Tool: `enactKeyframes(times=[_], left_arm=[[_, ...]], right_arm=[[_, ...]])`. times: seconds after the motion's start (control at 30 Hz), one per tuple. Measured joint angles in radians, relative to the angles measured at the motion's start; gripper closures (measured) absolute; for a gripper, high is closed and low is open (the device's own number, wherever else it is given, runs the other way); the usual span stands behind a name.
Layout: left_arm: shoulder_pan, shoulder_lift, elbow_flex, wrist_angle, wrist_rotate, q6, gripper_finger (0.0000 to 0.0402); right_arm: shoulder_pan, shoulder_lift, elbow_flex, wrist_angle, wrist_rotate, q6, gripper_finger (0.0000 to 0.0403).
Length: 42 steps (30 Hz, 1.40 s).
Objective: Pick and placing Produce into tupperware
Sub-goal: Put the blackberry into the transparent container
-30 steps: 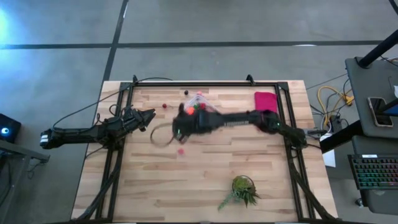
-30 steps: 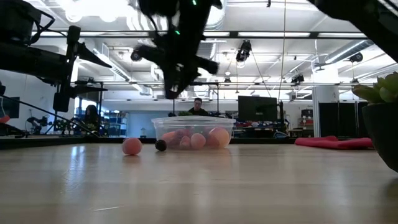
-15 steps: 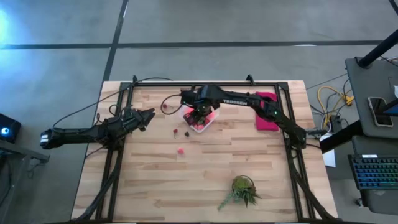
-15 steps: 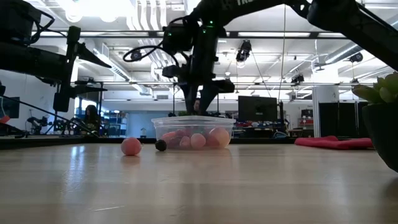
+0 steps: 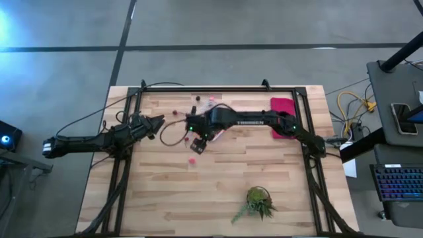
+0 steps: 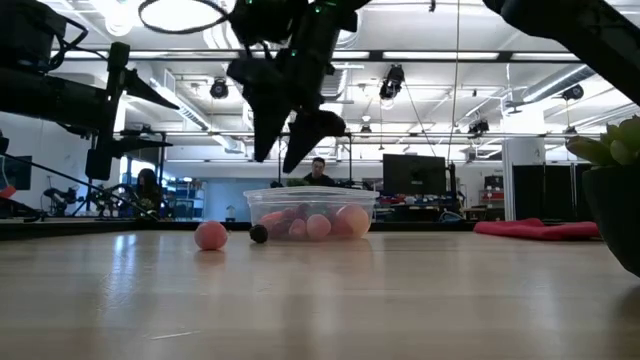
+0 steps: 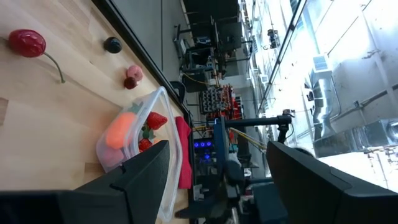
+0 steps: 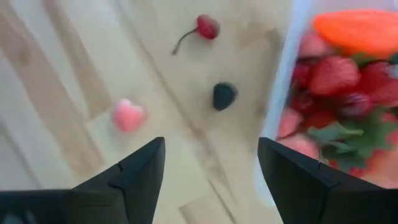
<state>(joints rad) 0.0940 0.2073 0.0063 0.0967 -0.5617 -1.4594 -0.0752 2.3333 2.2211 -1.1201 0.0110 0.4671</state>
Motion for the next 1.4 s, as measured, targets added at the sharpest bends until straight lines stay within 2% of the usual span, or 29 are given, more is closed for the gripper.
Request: enactKeyframes(times=[0.1, 0.27, 0.57, 1.0, 1.4], left_arm=[[0.0, 0.002, 0.0, 0.0, 0.0, 0.0, 0.0146], [0.0, 0.002, 0.0, 0.0, 0.0, 0.0, 0.0146], [0.0, 0.002, 0.0, 0.0, 0.0, 0.0, 0.0146], [0.0, 0.001, 0.0, -0.001, 0.0, 0.0, 0.0146], [0.0, 0.002, 0.0, 0.0, 0.0, 0.0, 0.0146]], right_arm=[[0.027, 0.006, -0.009, 0.01, 0.02, -0.064, 0.0158], [0.098, 0.006, -0.029, 0.049, 0.144, -0.202, 0.0172], [0.119, 0.011, -0.096, 0.181, 0.175, -0.411, 0.0179], [0.093, 0.054, -0.098, 0.258, 0.165, -0.288, 0.0182], [0.052, 0.056, -0.123, 0.275, 0.168, -0.243, 0.0182]])
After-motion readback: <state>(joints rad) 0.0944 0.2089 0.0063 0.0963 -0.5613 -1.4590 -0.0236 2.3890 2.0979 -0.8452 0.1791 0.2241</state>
